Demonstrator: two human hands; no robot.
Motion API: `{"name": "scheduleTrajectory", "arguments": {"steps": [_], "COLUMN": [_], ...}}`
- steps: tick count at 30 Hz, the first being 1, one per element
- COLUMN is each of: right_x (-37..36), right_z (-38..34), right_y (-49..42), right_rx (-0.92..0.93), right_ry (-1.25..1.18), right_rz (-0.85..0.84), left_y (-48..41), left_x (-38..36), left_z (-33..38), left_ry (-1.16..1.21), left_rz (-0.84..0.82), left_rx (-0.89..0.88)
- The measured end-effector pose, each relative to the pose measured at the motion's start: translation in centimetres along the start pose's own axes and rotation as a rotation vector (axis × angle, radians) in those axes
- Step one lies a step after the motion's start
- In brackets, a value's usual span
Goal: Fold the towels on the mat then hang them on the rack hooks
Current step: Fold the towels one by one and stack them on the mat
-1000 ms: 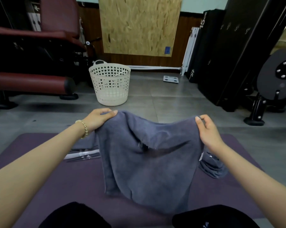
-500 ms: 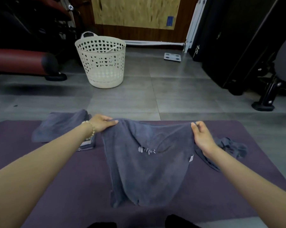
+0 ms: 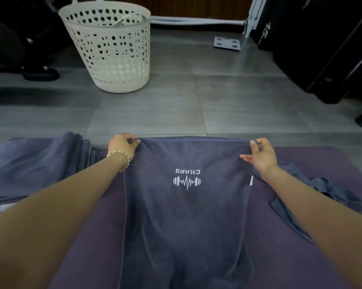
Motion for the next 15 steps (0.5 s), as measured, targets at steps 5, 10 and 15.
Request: {"name": "scheduleTrajectory", "arguments": {"steps": [5,10,15], "right_x": [-3.5,-3.0,0.5], "right_z": [6.2,13.0,18.1], "right_y": [-0.1,7.2,13.1], "right_rx": [-0.154,-0.167,-0.269], "right_ry": [-0.151,0.132,0.259], "right_rz": [-0.036,-0.174,-0.182], "left_y": [-1.8,1.5,3.8], "left_x": [-5.3,-9.6,-11.5], "left_z": [-4.1,-15.0,-23.7], "left_ry": [0.121,0.024,-0.059], "left_rz": [-0.139,-0.193,-0.278], "left_rx": [-0.026,0.289,0.399]}}
Point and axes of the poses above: each hand's wrist, its own y-axis away from the middle knuckle, its own x-axis out of the back of the hand, z = x × y, the point moved 3 cm from there along -y, towards the middle knuckle, and after that the axes turned 14 degrees about x, right-handed, at the moved point
